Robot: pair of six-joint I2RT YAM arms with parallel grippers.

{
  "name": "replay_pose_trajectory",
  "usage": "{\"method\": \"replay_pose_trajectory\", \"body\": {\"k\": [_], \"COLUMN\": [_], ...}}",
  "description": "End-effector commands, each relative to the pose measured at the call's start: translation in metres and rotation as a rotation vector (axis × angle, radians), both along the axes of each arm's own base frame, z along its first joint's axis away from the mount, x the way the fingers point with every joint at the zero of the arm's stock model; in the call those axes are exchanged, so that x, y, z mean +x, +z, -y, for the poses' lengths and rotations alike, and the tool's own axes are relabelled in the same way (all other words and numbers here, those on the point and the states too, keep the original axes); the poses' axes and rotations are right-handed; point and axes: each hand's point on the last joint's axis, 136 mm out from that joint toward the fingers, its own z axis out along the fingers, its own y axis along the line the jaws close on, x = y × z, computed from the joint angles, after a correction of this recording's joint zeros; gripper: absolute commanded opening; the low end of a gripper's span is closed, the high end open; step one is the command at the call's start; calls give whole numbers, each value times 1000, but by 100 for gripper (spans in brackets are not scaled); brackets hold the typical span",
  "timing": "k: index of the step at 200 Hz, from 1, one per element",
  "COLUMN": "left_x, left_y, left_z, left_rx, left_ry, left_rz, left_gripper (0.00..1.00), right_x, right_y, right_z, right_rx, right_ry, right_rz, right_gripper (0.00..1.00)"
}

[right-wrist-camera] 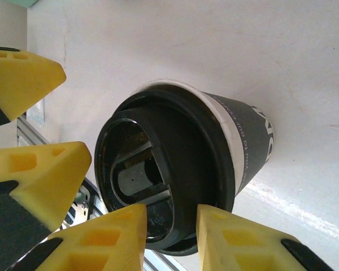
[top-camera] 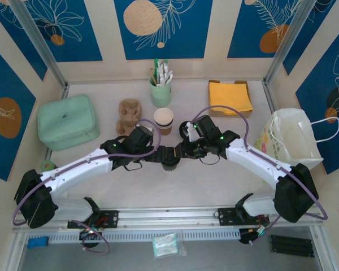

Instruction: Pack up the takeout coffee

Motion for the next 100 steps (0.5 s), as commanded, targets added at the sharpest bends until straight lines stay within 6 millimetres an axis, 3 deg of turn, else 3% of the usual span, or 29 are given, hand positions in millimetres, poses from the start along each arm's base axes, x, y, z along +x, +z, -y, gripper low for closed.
{"method": "replay_pose_trajectory", "body": {"k": [1, 100], "left_x": [2, -5], "left_y": [-3, -26], "left_z": [-5, -15], "left_rx": [25, 62], "left_ry": [1, 20], "left_rz": [1, -30], "left_gripper": [99, 99], "right_x": [1, -3], "right_y": [-2, -17], "right_z": [-2, 1], "right_rx": [1, -20], "right_ry": [16, 12], "right_rz": [-2, -29], "right_gripper": [29, 29]}}
